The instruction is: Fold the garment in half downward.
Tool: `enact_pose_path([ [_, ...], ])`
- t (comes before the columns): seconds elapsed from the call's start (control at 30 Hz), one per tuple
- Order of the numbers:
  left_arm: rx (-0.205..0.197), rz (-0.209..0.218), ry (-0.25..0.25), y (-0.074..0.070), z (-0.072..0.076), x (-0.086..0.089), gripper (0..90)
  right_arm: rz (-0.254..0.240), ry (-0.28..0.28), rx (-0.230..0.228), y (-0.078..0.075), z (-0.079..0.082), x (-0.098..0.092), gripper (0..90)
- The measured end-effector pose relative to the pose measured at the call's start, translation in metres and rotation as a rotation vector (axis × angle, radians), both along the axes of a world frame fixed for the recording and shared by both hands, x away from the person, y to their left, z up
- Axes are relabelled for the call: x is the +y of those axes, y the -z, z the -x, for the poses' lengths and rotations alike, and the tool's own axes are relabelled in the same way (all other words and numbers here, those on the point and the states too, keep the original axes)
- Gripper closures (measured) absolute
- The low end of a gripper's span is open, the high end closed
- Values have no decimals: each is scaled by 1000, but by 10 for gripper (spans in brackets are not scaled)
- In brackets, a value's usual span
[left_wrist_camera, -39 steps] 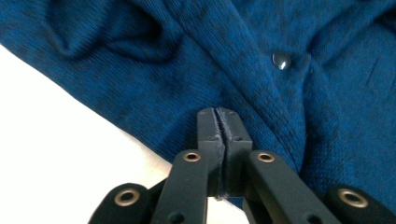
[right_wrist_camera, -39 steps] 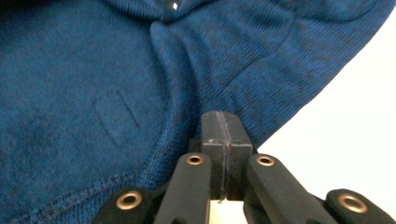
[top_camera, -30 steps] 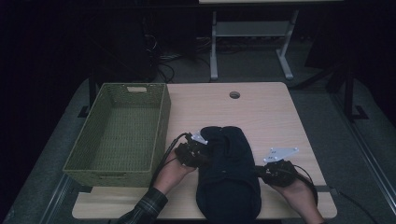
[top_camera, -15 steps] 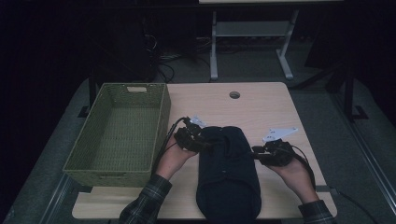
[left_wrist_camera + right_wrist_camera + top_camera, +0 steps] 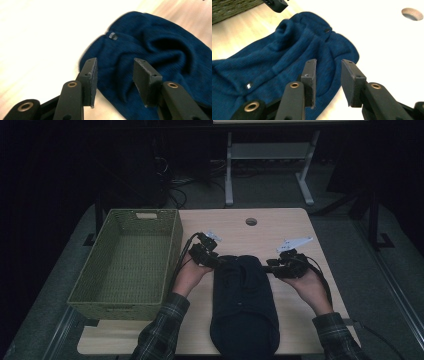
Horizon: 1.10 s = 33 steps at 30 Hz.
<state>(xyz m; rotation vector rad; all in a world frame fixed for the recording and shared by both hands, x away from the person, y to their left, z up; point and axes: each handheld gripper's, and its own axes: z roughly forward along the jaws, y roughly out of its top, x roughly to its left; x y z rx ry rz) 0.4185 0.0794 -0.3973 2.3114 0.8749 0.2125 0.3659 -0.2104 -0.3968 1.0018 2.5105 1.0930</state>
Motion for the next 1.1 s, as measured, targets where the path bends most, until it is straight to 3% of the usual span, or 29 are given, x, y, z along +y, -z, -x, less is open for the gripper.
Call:
enact_pose_path([
  [0.2, 8, -23, -28, 7, -19, -2, 546, -2, -2, 5, 0, -15, 4, 651],
  [0.37, 21, -68, -59, 22, -31, -5, 531, -7, 3, 14, 4, -24, 8, 652],
  [0.73, 64, -125, -68, 45, -41, -5, 505, -20, 23, 2, 4, -41, 10, 651],
  [0.8, 65, -128, -57, 47, -41, -5, 501, -14, 26, 22, 5, -47, 10, 648],
  [0.97, 83, -108, -46, 52, -42, -4, 523, -7, 45, 24, 12, -64, 13, 647],
  [1.0, 84, -107, -43, 52, -42, -4, 533, -5, 40, 50, 15, -69, 14, 642],
  [1.1, 94, -93, -37, 52, -42, -3, 556, 8, 47, 67, 23, -78, 16, 642],
])
